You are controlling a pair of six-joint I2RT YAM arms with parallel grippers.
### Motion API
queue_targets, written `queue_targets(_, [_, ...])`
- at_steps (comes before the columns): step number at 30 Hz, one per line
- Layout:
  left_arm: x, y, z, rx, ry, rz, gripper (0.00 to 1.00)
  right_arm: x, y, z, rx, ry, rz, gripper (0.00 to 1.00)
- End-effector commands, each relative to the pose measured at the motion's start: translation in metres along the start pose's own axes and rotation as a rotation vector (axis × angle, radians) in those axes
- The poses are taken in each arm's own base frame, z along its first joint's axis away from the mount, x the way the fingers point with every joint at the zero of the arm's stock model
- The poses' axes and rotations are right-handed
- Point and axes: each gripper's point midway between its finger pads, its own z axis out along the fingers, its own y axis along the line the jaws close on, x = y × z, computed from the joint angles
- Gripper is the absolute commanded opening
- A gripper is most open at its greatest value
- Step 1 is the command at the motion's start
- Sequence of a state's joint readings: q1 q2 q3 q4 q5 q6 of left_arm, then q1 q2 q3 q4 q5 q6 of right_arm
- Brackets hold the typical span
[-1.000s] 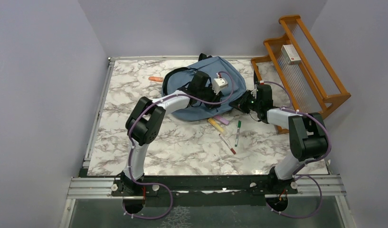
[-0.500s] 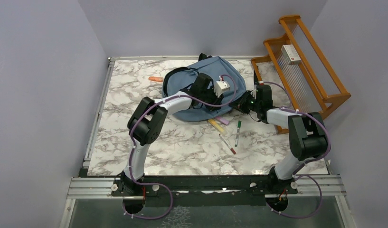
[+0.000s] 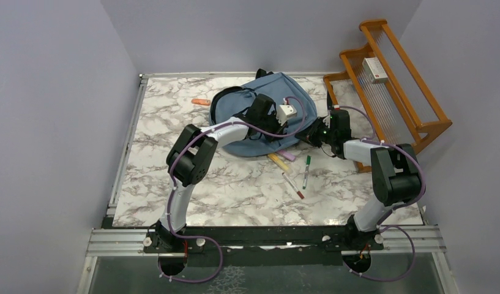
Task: Pack the student bag
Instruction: Zip the student bag at the center of the board.
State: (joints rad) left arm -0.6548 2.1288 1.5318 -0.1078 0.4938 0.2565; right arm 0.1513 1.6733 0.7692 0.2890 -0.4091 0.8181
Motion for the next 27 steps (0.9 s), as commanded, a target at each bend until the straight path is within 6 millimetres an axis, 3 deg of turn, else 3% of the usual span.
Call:
queue_targets(1, [-0.024, -0.005, -0.009, 0.018, -0.036, 0.012, 0.0, -0.003, 0.006, 0.002, -0.023, 0.011, -0.013, 0.17])
queue_targets(8, [-0.042, 0.004, -0.036, -0.03, -0.093, 0.003, 0.0, -0.004, 0.002, 0.002, -0.004, 0.004, -0.009, 0.17])
queue_targets(15, [-0.025, 0.01, -0.061, -0.069, -0.073, -0.014, 0.0, -0.013, -0.002, 0.004, 0.035, -0.03, -0.009, 0.16])
queue_targets(23, [-0.019, -0.002, -0.089, -0.093, -0.077, -0.023, 0.0, -0.025, -0.006, 0.008, 0.07, -0.069, -0.025, 0.1])
queue_targets(27, [-0.009, 0.005, -0.103, -0.175, -0.061, -0.066, 0.0, -0.029, -0.008, 0.007, 0.076, -0.075, -0.03, 0.1])
